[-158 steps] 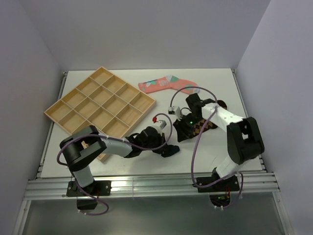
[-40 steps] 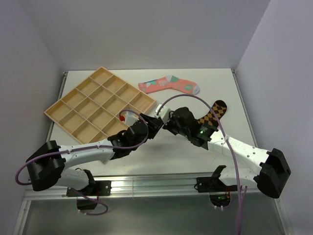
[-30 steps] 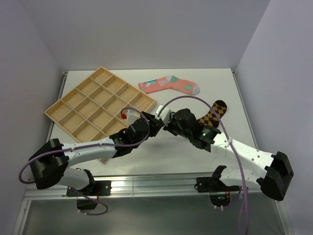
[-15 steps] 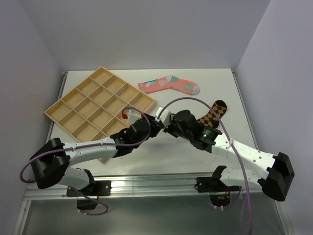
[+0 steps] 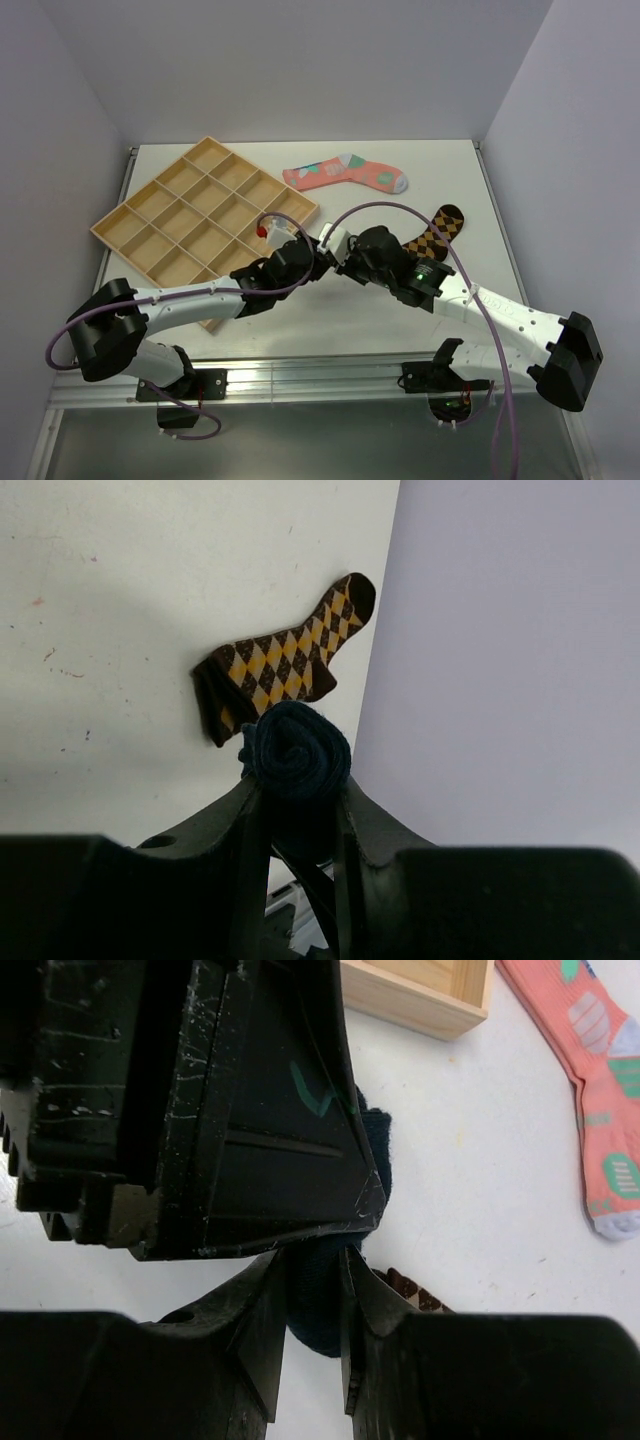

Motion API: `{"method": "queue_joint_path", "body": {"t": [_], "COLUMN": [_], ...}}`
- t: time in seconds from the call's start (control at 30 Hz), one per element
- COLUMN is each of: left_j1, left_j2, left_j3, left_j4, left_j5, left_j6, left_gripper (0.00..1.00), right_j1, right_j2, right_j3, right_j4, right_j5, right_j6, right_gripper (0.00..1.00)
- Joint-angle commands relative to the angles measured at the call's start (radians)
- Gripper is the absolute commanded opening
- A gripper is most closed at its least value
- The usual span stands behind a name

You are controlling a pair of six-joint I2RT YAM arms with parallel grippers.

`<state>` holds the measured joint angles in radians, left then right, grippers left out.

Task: Roll the socks
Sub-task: Place the sock in the storage box.

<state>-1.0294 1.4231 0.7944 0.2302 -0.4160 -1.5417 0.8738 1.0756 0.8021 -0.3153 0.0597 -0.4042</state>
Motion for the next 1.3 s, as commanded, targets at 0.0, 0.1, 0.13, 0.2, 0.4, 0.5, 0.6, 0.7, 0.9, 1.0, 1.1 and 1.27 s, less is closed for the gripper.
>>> {"method": "queue_joint_path", "body": {"t": [0.0,0.1,0.13,0.2,0.4,0.5,0.6,0.7,0.9,1.0,1.1,1.27], "left_j1": [0.026,0.026,0.026,0.029,0.042,0.046,0.046,0.049,0.178,0.307,0.432,0.703], "left_j2": [0.011,0.008,0.008,0.007,-0.013,-0.024,-0.030,-0.042,-0.105,-0.115,-0.105,-0.040], "left_j3": [0.051,0.054,0.055,0.065,0.057,0.042,0.042,0.039,0.038,0.078,0.137,0.181], "left_j4": [0.038,0.043,0.044,0.038,0.032,0.052,0.037,0.021,0.034,0.037,0.000,0.078], "left_j5": [-0.026,-0.026,-0.024,-0.024,-0.021,-0.017,-0.020,-0.029,0.064,0.189,0.299,0.526], "left_j6": [0.054,0.083,0.097,0.112,0.138,0.147,0.147,0.157,0.267,0.374,0.469,0.541], "left_gripper": [0.00,0.00,0.00,0.00,0.00,0.00,0.00,0.00,0.00,0.00,0.00,0.00], "right_j1": [0.022,0.022,0.021,0.021,0.021,0.019,0.019,0.019,-0.001,-0.027,-0.067,-0.183], "right_j2": [-0.026,-0.029,-0.031,-0.032,-0.046,-0.054,-0.048,-0.049,-0.092,-0.108,-0.117,-0.080], "right_j3": [0.045,0.045,0.046,0.052,0.058,0.063,0.071,0.083,0.088,0.095,0.112,0.160], "right_j4": [-0.040,-0.050,-0.053,-0.062,-0.062,-0.053,-0.053,-0.064,-0.099,-0.122,-0.145,-0.169], "right_j5": [-0.124,-0.127,-0.124,-0.123,-0.090,-0.077,-0.063,-0.063,-0.043,-0.054,-0.055,-0.158], "right_j6": [0.010,0.018,0.022,0.024,0.028,0.034,0.034,0.036,0.030,0.025,0.016,-0.018], "right_gripper": [0.03,0.15,0.18,0.26,0.41,0.42,0.46,0.49,0.52,0.53,0.53,0.54]}}
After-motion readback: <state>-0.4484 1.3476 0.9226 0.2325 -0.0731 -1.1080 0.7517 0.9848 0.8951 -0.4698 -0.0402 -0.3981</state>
